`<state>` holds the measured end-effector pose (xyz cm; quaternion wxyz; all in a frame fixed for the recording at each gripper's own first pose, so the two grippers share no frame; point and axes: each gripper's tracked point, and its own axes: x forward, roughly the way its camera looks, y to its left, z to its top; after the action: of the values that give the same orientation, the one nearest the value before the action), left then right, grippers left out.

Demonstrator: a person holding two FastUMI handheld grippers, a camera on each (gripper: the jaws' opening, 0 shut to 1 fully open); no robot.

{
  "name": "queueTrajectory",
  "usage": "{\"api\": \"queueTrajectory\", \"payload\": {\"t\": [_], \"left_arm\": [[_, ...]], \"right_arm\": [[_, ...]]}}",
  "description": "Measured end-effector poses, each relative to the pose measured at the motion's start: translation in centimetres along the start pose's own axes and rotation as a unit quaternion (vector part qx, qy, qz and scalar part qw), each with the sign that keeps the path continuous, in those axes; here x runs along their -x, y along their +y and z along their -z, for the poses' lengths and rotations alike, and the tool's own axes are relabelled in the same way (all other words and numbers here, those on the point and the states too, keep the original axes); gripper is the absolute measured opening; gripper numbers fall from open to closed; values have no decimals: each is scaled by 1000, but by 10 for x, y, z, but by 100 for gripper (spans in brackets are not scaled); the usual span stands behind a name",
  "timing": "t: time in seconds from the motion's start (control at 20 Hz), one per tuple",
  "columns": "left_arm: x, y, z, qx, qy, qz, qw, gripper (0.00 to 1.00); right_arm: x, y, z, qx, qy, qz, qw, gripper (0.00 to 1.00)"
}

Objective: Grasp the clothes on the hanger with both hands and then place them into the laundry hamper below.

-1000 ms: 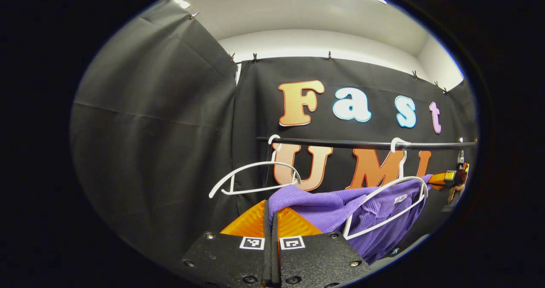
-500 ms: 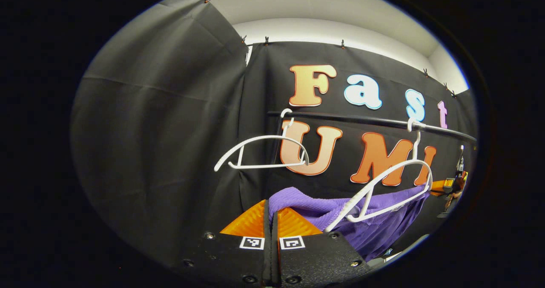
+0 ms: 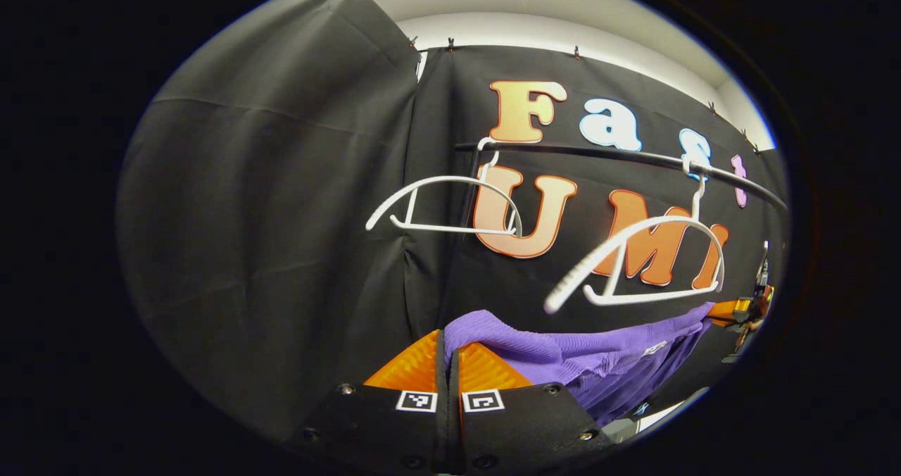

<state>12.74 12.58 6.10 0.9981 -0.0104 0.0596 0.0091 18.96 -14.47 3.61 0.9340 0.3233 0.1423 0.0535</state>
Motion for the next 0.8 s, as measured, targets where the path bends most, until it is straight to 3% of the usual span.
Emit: {"api": "queueTrajectory", "payload": {"t": [0.3, 0.8], "left_arm": [[9, -14, 19, 9, 20, 14, 1000, 0], [16, -91, 55, -16, 53, 81, 995, 0]], "right_arm": [[16, -15, 33, 7, 24, 25, 999, 8], [35, -8, 105, 29, 69, 39, 996, 8]]}}
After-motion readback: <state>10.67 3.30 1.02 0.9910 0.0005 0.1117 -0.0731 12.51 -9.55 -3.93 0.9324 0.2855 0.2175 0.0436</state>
